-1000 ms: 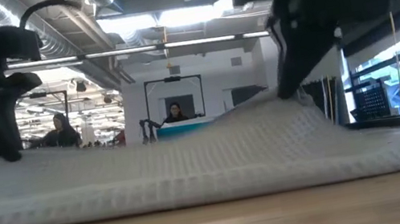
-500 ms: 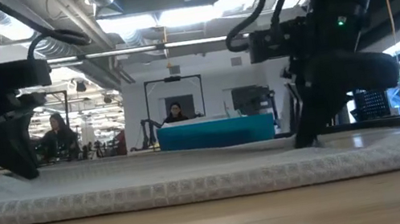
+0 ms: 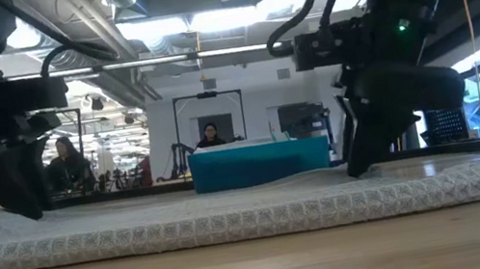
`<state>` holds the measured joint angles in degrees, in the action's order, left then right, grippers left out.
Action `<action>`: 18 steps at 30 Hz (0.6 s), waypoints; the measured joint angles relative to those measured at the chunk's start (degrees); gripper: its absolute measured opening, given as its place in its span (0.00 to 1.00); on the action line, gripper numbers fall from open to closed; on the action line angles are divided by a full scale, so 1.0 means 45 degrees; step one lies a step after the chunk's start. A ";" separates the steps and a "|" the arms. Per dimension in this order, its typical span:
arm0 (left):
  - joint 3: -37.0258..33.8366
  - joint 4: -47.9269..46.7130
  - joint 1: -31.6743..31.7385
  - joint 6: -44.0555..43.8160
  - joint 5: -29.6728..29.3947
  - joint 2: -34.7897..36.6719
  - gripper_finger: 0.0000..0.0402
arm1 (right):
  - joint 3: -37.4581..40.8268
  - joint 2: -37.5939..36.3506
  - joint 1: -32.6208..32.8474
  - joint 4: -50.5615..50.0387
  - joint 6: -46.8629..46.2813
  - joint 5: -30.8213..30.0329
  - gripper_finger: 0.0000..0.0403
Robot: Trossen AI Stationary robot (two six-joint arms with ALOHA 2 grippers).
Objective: Fold microfiber towels
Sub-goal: Fold the gray towel
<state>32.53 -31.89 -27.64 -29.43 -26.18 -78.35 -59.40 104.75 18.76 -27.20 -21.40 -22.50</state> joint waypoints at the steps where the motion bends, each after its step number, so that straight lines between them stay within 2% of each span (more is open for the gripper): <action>1: 0.0092 -0.0260 -0.0003 -0.0005 0.0002 0.0000 0.25 | -0.0004 0.0000 0.0000 -0.0023 -0.0145 -0.0078 0.36; 5: 0.1079 -0.2742 -0.0005 -0.0335 -0.0002 0.0000 0.31 | -0.0074 -0.0182 0.0050 -0.0586 -0.0668 -0.0344 0.45; 9: 0.2435 -0.4576 -0.0283 -0.0670 -0.0295 0.0010 0.32 | -0.0797 -0.0532 0.0398 -0.1781 -0.0890 -0.1071 0.48; 13: 0.3148 -0.3623 -0.1064 -0.0303 -0.0755 0.0019 0.32 | -0.1953 -0.0784 0.0887 -0.2941 -0.0974 -0.1695 0.48; 18: 0.2794 -0.0448 -0.2468 0.0152 -0.0710 0.0019 0.31 | -0.2913 -0.0996 0.1683 -0.4099 -0.2365 -0.2623 0.48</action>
<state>45.11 -33.91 -38.74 -28.74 -29.38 -78.26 -72.51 100.27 26.34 -45.65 -32.04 -34.30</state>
